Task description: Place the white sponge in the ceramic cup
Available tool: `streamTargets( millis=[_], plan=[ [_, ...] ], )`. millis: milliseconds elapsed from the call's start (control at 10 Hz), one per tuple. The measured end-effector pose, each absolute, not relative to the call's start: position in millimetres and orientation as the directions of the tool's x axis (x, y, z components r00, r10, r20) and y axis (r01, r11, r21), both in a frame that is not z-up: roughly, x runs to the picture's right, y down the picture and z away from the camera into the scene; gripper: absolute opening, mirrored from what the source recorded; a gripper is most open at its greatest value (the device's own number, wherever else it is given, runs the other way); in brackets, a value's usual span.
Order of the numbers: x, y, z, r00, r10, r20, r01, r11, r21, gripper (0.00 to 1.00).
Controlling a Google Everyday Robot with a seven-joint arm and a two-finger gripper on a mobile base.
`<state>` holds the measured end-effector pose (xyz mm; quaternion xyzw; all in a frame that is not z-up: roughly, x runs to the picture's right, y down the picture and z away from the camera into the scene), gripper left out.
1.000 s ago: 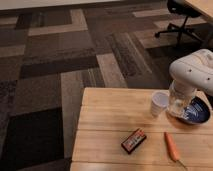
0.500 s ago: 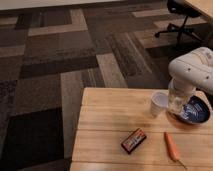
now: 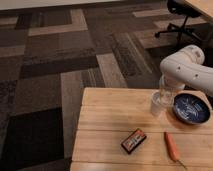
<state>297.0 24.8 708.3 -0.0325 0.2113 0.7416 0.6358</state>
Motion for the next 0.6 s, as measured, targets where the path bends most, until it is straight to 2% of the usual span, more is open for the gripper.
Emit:
streamTargets(
  millis=[200,600],
  plan=[
    [292.4,15.0,718.8,-0.140,0.956,-0.259,-0.965,-0.072,0.254,0.00],
    [297.4,24.5,724.2,-0.134,0.967,-0.218,-0.969,-0.082,0.234,0.00]
  ],
)
